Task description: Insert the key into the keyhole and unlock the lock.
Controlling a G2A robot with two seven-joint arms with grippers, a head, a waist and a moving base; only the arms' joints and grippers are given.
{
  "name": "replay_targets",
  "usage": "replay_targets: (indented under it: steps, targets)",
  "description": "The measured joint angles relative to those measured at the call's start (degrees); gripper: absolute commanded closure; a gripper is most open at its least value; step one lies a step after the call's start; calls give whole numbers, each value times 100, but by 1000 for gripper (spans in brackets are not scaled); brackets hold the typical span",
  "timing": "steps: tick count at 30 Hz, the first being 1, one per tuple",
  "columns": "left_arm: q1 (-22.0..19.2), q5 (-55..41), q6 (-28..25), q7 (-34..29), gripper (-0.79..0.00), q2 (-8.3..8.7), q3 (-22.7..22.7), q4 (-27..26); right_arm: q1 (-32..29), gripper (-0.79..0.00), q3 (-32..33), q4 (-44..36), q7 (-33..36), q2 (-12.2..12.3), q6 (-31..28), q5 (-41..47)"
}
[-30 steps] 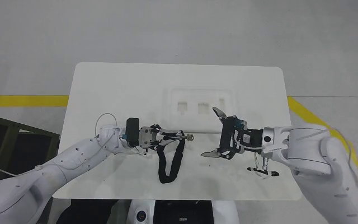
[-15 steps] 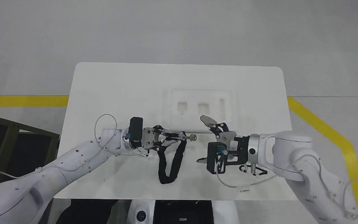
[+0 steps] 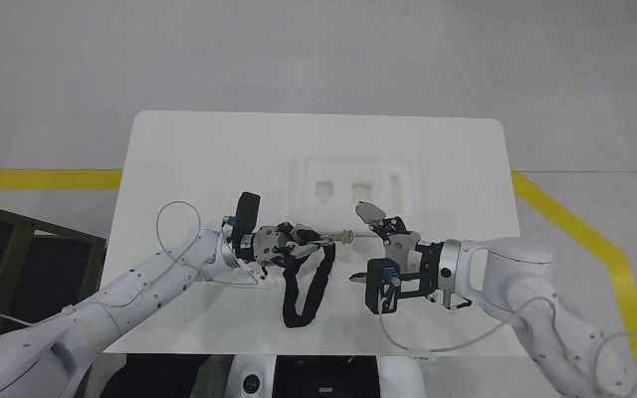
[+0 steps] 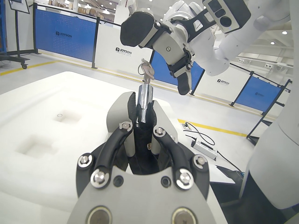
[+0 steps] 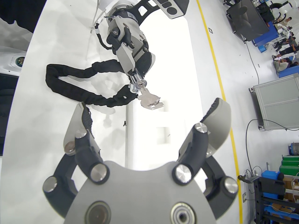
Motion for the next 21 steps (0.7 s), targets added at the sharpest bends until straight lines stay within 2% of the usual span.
replay_targets:
  steps: [5,11,13,16,18,21]
  targets:
    - [108,-38,-226,-227,0,-43,-172,-22,0,-289,-32,1,-66,0,60,-286]
    - [233,-42,-397,-398,0,-111,-373,8,55,-259,-142,1,-66,-13,63,-504]
    - [269,-41,-442,-443,0,-132,-435,13,77,-182,-178,21,-62,-20,77,-526]
    - [333,-41,-518,-517,0,-163,-537,21,115,-111,-226,46,-68,-32,99,-538]
    - [382,-48,-559,-559,0,-182,-612,29,137,-12,-266,56,-64,-40,82,-539]
    - [446,-23,-594,-594,0,-208,-718,33,158,0,-309,108,-16,-51,56,-467]
